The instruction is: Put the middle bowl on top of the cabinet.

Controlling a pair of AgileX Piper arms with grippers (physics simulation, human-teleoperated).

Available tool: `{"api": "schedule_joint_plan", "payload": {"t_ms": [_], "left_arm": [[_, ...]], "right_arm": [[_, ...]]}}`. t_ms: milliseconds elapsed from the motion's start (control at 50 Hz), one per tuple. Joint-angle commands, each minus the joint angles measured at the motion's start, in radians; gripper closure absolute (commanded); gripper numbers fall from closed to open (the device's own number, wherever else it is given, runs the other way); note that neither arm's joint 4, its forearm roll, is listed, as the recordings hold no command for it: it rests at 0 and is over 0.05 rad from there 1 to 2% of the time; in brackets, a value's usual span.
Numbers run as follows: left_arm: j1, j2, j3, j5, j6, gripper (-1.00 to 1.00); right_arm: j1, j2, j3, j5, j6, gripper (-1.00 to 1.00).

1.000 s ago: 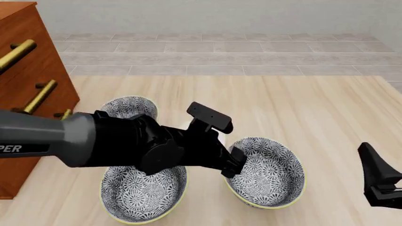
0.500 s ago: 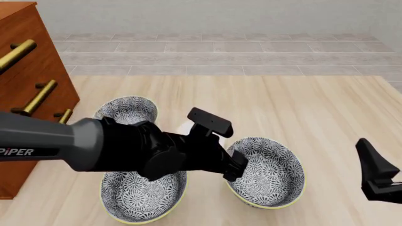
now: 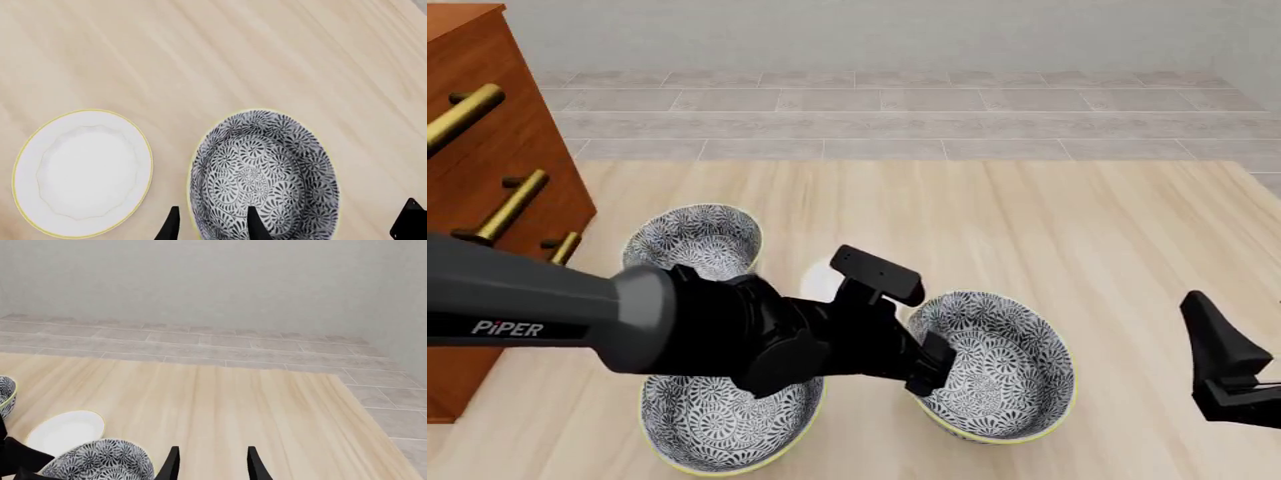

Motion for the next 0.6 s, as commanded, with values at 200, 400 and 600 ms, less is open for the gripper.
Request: {"api": "schedule_joint_plan", "payload": {"t_ms": [200,400,600], "left_arm": [[0.0,0.024,0.012,-0.036,-0.023,-1.0],[-0.004,0.042,0.015,-0.053,-0.031,-1.0],[-0.004,0.05,0.016,-0.061,-0.038,-1.0]], "right_arm": [[0.002,0.019,0.0,-0.016,-0.001,-1.0],[0.003,0.018,0.0,-0.016,-0.001,-1.0],[0.002,0.007,0.0,-0.006,0.0,-1.0]]}}
